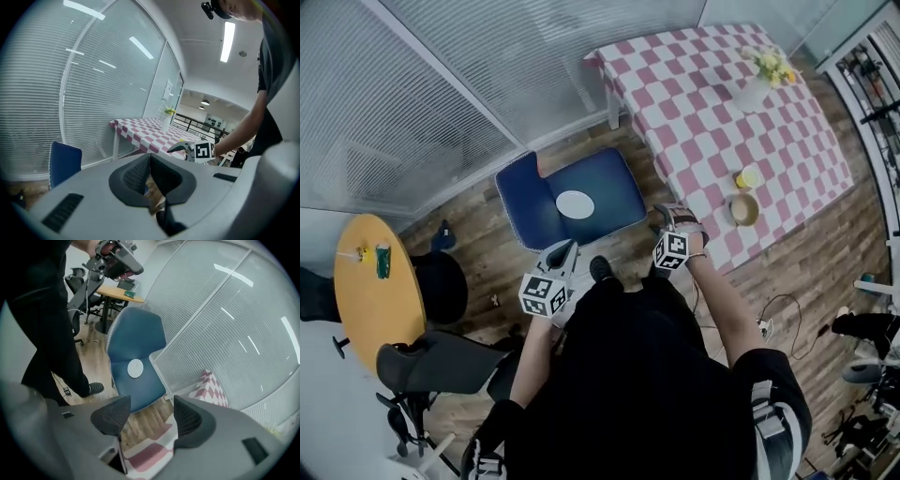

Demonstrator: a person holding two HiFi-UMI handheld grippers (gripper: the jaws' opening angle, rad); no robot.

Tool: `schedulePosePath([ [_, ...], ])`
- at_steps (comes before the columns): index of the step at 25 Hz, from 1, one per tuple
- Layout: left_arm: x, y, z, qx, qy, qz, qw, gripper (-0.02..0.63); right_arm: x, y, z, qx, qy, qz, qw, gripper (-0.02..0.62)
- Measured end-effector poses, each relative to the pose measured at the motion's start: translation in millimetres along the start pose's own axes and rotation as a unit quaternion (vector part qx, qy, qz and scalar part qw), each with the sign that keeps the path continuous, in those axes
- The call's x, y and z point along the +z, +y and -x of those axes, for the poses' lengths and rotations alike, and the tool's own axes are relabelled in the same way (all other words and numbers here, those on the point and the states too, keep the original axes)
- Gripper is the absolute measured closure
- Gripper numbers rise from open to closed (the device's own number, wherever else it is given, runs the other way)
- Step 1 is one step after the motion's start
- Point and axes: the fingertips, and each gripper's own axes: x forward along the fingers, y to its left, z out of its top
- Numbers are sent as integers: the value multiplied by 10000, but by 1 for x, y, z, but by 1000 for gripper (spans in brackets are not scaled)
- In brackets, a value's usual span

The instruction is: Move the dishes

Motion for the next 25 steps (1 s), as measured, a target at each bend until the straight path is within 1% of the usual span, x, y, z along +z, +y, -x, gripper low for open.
schedulePosePath([
  [4, -4, 33, 24, 163, -96, 114, 9998, 584, 39, 5, -24, 118, -62, 86, 9999, 291],
  [7, -7, 55, 37, 191, -105, 115, 9997, 584, 67, 8, -38, 133, -92, 136, 9998, 291],
  [10, -10, 68, 50, 188, -108, 141, 9997, 584, 87, 14, -48, 192, -97, 128, 9997, 291],
  [16, -21, 85, 64, 190, -85, 204, 9996, 584, 108, 29, -66, 460, -60, -129, 9988, 291],
  [22, -23, 96, 65, 256, -80, 276, 9993, 584, 117, 35, -85, 896, -46, -810, 9927, 291],
  [25, -22, 98, 60, 300, -104, 318, 9990, 584, 116, 39, -96, 1083, -30, -902, 9900, 291],
])
